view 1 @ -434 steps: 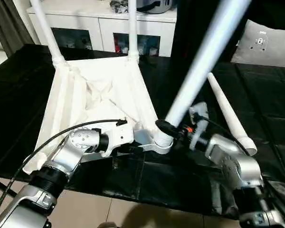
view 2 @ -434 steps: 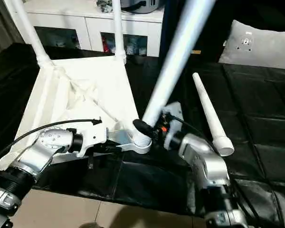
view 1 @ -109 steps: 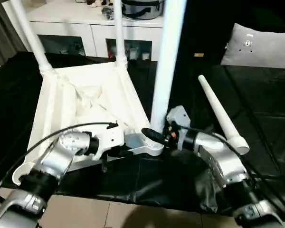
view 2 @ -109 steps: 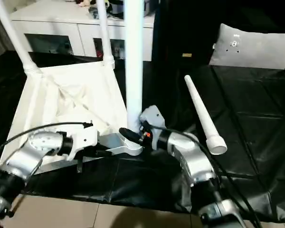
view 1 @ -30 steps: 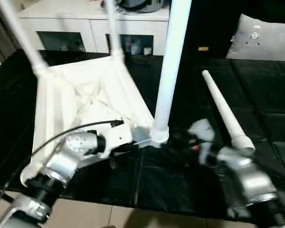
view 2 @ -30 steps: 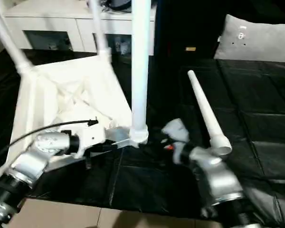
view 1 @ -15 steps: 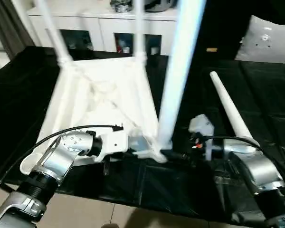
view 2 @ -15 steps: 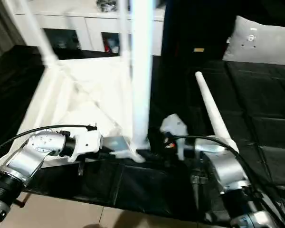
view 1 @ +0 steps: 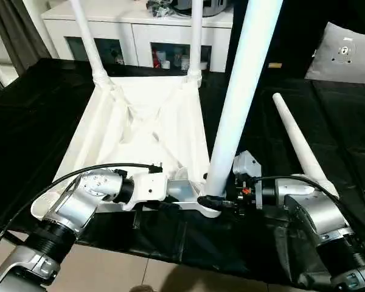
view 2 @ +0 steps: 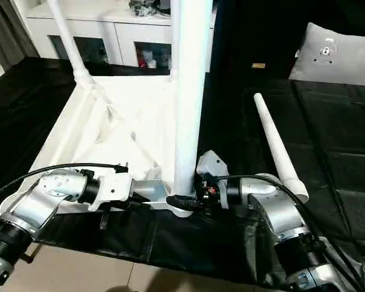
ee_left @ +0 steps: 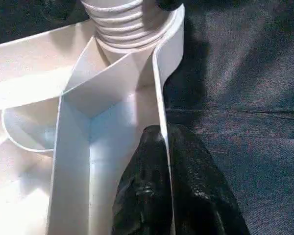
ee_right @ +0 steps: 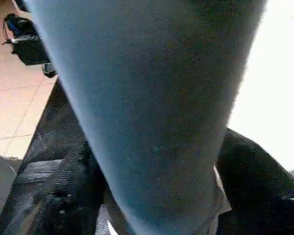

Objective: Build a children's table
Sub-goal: Rotate leg to tighten

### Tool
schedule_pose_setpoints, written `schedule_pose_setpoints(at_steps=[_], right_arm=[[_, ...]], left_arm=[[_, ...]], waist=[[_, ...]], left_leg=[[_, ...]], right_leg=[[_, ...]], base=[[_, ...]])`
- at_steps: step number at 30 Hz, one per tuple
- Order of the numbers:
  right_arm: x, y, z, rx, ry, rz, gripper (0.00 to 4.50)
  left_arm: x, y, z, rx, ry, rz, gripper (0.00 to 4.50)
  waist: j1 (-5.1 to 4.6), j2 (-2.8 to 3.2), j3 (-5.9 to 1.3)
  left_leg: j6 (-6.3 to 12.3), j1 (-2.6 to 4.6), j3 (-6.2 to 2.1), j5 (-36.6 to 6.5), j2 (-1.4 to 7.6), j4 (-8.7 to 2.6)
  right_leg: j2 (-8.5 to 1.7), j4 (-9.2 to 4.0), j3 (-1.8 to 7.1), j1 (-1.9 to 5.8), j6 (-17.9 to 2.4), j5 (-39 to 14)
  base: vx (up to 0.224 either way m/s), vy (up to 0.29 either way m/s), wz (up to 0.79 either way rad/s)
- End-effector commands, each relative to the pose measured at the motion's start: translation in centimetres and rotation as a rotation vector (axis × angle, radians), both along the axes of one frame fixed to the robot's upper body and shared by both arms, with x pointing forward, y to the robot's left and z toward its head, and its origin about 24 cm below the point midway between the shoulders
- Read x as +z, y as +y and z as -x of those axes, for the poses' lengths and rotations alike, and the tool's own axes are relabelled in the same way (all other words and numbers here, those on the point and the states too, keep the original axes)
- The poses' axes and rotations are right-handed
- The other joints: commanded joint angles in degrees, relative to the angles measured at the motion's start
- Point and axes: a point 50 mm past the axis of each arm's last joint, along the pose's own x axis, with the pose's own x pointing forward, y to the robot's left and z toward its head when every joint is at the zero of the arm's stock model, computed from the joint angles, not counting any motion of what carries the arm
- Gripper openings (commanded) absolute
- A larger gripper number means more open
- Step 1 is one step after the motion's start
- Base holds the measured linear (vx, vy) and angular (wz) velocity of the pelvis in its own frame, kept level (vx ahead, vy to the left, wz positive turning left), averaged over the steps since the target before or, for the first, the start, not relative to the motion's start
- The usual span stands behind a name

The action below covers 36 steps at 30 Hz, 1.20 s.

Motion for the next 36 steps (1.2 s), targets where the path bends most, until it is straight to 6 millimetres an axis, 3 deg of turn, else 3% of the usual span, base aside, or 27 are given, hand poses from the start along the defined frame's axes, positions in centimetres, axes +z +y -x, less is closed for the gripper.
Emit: schedule_pose_setpoints(at_steps=[1, 7, 12, 15, 17, 19, 21, 24, 28, 30, 36], right_arm=[[0.0, -0.2, -0.1, -0.008, 0.01, 0.009, 2.96], [-0.6, 0.4, 0.6, -0.036, 0.078, -0.024, 2.67], [-1.6, 1.6, 0.5, -0.161, 0.092, -0.017, 2.64], [-1.9, 3.2, -0.3, -0.32, 0.12, -0.06, 2.64], [-2.2, 4.2, -0.9, -0.412, 0.141, -0.065, 2.64], [-2.6, 5.0, -1.5, -0.487, 0.158, -0.052, 2.64], [-3.0, 5.5, -2.1, -0.572, 0.171, -0.045, 2.64], [-3.2, 5.5, -2.6, -0.642, 0.173, -0.028, 2.64], [-3.2, 5.4, -3.2, -0.716, 0.159, -0.046, 2.64], [-3.1, 5.4, -3.1, -0.707, 0.16, -0.069, 3.2], [-2.6, 4.9, -3.0, -0.69, 0.096, -0.108, 3.77]], left_arm=[[-0.6, -0.5, 1.0, -0.1, 0.031, -0.06, 0.0], [-0.7, -0.7, 1.1, -0.032, 0.07, -0.021, 0.0], [-0.5, -1.7, 1.2, 0.04, 0.088, 0.053, 0.0], [-0.1, -3.2, 1.6, 0.123, 0.088, 0.12, 0.0], [0.1, -4.4, 1.6, 0.181, 0.076, 0.153, 0.0], [0.3, -5.9, 1.6, 0.242, 0.053, 0.183, 0.0], [0.5, -7.3, 1.3, 0.309, 0.028, 0.21, 0.0], [0.6, -8.1, 0.8, 0.37, -0.007, 0.208, 0.0], [0.7, -8.2, -0.1, 0.436, -0.048, 0.181, 0.0], [0.6, -8.0, -0.1, 0.435, -0.045, 0.172, 0.0], [0.2, -6.6, -0.3, 0.439, -0.035, 0.144, 0.0]], waist=[[-0.23, -0.47, -3.22], [-0.27, -0.58, -3.13], [-0.5, -0.56, -2.87], [-1.74, -0.44, -2.19], [-3.07, -0.48, -1.79], [-3.81, -0.61, -1.73], [-4.45, -0.65, -1.71], [-4.73, -0.69, -1.94], [-4.55, -0.38, -2.34], [-4.45, -0.35, -2.45], [-4.02, -0.14, -2.79]], left_leg=[[3.85, -0.3, -0.07, -4.28, 2.38, -3.03], [3.65, -0.31, -0.08, -4.37, 2.46, -3.08], [2.15, -0.21, -0.06, -6.79, 2.45, -3.43], [0.45, -0.35, -0.31, -10.84, 2.17, -4.12], [-1.09, -0.18, -0.61, -15.23, 1.98, -4.51], [-1.15, -0.17, -0.77, -16.19, 1.82, -4.55], [-0.87, 0.18, -0.65, -16.6, 1.63, -4.28], [-0.08, 0.01, -0.56, -14.85, 1.55, -4.13], [0.43, 0.02, -0.43, -12.37, 1.66, -3.91], [0.8, -0.25, -0.44, -10.95, 1.69, -3.85], [1.73, -0.57, -0.35, -7.77, 1.73, -3.44]], right_leg=[[-4.23, -2.84, 3.27, 3.12, -12.07, -1.27], [-4.24, -2.85, 3.33, 3.14, -11.97, -2.1], [-4.39, -3.25, 3.47, 2.97, -10.92, -6.87], [-4.31, -4.16, 3.27, 2.91, -9.35, -14.29], [-4.35, -4.97, 3.12, 2.85, -7.08, -22.56], [-4.41, -5.44, 3.11, 2.8, -5.56, -25.85], [-4.33, -5.87, 3.12, 2.43, -5.29, -27.06], [-4.11, -5.83, 3.28, 2.41, -5.48, -24.81], [-3.89, -5.05, 3.38, 2.51, -7.49, -17.12], [-3.9, -4.71, 3.4, 2.77, -8.49, -13.32], [-3.96, -3.96, 3.3, 3.1, -10.86, -6.12]], base=[[0.0, 0.0, 0.0], [0.0, 0.0, 0.0], [0.0, 0.0, 0.0], [0.0, 0.0, 0.0], [0.0, 0.0, 0.0], [0.0, 0.0, 0.0], [0.0, 0.0, 0.0], [0.0, 0.0, 0.0], [0.0, 0.0, 0.0], [0.0, 0.0, 0.0], [0.0, 0.0, 0.0]])
